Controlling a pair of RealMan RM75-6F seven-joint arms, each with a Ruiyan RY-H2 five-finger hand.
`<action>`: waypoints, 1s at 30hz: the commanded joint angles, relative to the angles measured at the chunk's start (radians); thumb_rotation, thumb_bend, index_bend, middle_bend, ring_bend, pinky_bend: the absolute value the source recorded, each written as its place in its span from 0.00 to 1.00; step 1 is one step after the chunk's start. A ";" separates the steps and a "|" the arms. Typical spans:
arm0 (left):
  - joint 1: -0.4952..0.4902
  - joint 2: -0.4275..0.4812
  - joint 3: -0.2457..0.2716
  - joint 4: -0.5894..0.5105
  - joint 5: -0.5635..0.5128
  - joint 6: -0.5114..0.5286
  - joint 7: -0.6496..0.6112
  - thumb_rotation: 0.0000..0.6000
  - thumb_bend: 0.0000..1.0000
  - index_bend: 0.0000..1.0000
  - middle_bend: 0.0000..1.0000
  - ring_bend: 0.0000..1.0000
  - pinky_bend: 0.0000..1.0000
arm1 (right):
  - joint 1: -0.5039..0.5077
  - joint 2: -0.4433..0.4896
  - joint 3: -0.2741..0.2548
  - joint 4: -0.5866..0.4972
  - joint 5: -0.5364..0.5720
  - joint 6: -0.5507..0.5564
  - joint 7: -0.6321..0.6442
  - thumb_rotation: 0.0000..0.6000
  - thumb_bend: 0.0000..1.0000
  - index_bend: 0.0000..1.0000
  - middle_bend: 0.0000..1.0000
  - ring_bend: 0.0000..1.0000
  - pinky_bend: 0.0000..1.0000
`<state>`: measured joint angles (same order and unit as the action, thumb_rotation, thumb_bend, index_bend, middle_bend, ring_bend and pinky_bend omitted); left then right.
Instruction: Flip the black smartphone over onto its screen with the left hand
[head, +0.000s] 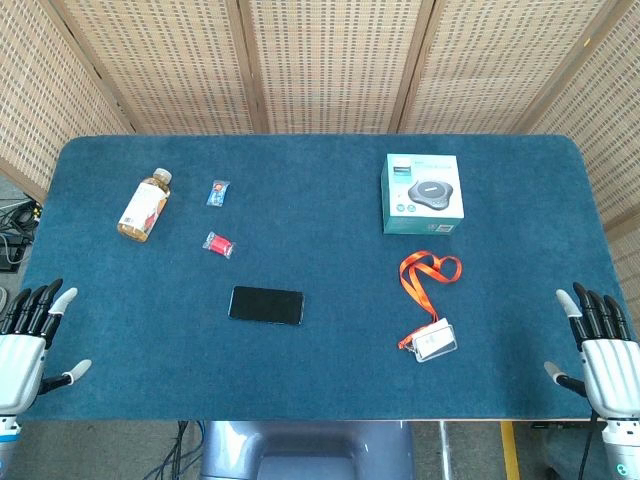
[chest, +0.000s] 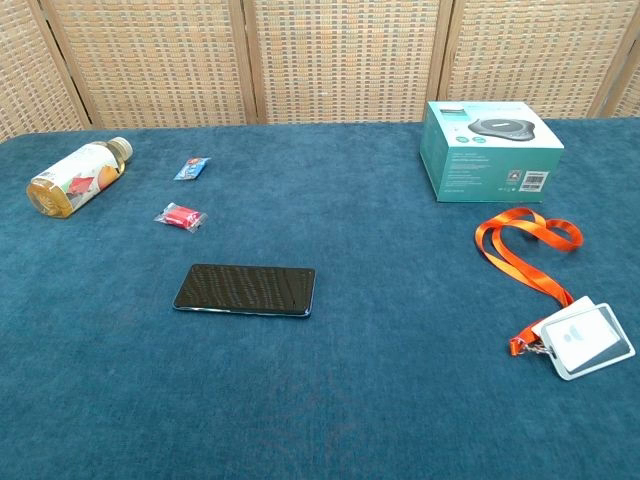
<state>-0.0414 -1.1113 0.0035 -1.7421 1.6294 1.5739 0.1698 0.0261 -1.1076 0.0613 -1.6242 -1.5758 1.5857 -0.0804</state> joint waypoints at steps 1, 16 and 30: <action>0.000 0.000 0.001 0.000 0.000 -0.002 -0.001 1.00 0.00 0.00 0.00 0.00 0.00 | 0.000 0.001 0.000 0.000 0.001 0.000 0.002 1.00 0.00 0.00 0.00 0.00 0.00; -0.178 -0.095 -0.050 -0.017 -0.032 -0.268 0.098 1.00 0.00 0.00 0.00 0.00 0.00 | 0.008 0.007 0.012 0.008 0.037 -0.027 0.031 1.00 0.00 0.00 0.00 0.00 0.00; -0.644 -0.404 -0.277 0.110 -0.430 -0.813 0.253 1.00 0.00 0.18 0.00 0.00 0.00 | 0.019 -0.001 0.038 0.044 0.117 -0.072 0.045 1.00 0.00 0.00 0.00 0.00 0.00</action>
<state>-0.5924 -1.4255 -0.2171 -1.7013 1.3052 0.8439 0.3549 0.0448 -1.1074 0.0965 -1.5849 -1.4652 1.5178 -0.0383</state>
